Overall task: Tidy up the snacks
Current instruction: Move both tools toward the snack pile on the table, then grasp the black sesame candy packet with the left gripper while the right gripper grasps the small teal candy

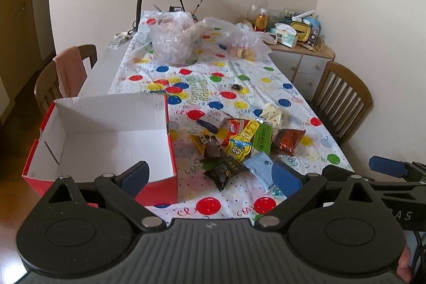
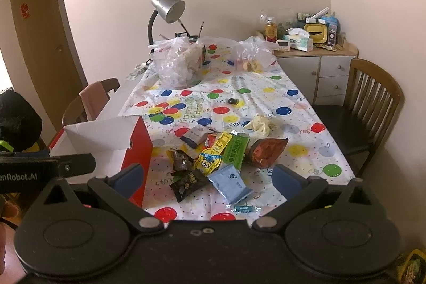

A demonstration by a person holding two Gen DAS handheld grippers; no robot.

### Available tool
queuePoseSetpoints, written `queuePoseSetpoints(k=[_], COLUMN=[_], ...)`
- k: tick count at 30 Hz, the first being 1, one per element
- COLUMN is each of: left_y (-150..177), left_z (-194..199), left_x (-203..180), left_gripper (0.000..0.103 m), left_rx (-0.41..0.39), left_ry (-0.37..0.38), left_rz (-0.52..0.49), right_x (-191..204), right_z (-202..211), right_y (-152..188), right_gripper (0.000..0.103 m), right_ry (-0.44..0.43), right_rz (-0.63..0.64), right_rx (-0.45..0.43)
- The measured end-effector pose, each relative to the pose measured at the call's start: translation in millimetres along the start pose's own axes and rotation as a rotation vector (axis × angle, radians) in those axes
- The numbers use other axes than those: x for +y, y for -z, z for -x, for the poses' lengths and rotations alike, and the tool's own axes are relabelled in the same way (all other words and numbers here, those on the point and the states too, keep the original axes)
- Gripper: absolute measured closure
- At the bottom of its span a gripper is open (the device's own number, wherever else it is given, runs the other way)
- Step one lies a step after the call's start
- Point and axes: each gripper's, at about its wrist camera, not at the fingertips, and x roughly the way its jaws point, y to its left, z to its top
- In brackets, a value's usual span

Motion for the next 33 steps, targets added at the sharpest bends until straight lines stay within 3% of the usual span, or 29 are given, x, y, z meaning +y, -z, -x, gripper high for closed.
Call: queuePoseSetpoints(k=[19,27,33], left_y=[5,2,0], left_z=[-15,-44,-75], left_x=[-6,-20,-35], left_gripper=[0.004,0.004,0.005], left_rx=[0.037,0.091,0.147], left_ry=[-0.007,-0.010,-0.053], left_rz=[-0.002,-0.009,-0.028], right_x=[-11,-17,-42], right_z=[-10,-16,-40], right_y=[2,2,5], right_gripper=[0.000,0.002,0.004], right_ry=[-0.039,-0.041,-0.038], right_rz=[-0.002,-0.001,0.041], right_rx=[0.028,0.036,0.078])
